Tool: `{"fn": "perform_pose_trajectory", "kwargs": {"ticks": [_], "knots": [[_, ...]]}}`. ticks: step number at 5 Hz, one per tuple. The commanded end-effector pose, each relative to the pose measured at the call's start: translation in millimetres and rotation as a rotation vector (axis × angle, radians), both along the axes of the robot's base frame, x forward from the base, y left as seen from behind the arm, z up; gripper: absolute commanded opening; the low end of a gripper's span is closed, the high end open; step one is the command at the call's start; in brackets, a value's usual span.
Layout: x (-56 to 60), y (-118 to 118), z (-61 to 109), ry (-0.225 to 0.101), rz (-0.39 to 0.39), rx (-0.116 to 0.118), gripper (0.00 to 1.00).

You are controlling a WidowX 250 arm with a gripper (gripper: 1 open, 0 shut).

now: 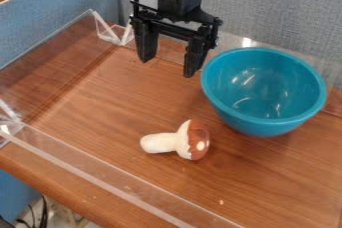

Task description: Put the mushroom in the blue bowl

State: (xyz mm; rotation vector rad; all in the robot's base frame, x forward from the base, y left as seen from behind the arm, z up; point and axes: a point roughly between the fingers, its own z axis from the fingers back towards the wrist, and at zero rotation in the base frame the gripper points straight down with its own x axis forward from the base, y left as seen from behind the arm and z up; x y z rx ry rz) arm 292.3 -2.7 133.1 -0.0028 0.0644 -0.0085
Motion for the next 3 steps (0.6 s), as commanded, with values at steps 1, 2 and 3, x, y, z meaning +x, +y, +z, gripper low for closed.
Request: {"fn": "perform_pose_trajectory", "kwargs": {"ticks": [1,2,3], "knots": [[-4.3,-2.2,-2.9,0.007,-0.053,-0.006,1.00],[-13.2,-10.6,-32.0,0.023,-0.111,-0.015,1.00],[-2.6,-13.4,-53.0,0.028,-0.203,-0.023,1.00]]}}
